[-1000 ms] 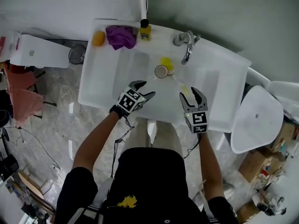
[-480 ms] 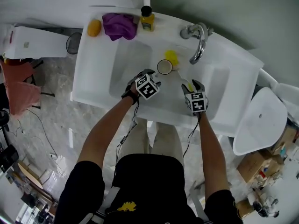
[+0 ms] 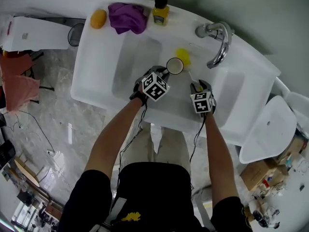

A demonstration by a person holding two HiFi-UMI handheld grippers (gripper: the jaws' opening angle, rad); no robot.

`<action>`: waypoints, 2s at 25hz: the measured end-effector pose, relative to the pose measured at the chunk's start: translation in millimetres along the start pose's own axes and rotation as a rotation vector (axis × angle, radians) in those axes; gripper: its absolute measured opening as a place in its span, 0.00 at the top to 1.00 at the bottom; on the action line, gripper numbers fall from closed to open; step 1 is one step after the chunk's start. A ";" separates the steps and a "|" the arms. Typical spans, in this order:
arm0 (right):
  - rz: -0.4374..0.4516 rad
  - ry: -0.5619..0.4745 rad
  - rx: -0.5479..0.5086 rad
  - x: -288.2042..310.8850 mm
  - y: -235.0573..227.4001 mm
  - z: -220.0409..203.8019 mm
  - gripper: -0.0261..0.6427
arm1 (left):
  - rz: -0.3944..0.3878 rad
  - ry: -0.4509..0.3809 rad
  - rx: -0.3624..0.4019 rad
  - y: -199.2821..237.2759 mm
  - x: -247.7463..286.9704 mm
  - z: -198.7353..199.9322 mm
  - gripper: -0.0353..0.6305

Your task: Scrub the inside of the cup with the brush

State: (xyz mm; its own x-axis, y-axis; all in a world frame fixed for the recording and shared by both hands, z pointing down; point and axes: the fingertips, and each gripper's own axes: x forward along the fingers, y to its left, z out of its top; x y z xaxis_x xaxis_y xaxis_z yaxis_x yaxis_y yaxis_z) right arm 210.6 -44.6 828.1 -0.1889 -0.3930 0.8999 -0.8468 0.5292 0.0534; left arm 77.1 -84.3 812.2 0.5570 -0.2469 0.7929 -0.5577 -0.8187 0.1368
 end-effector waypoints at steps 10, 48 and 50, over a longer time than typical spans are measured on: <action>0.039 0.054 0.019 -5.5 -3.2 -24.3 0.74 | 0.015 -0.008 -0.006 -1.2 -65.8 -13.9 0.84; -0.390 -0.113 -2.031 -401.2 76.2 333.0 0.85 | -0.065 0.145 -0.051 -24.8 -334.9 30.2 0.84; -0.416 -0.096 -2.111 -400.1 79.7 343.4 0.85 | -0.082 0.135 -0.063 -22.4 -337.8 38.0 0.84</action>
State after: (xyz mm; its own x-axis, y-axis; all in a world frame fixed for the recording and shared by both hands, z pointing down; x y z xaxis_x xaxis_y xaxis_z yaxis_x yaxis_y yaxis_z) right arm 47.9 -103.4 323.7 -0.2626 -0.6671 0.6972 0.8205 0.2259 0.5251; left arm -75.2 -2.2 518.7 0.5168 -0.1049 0.8496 -0.5536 -0.7980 0.2382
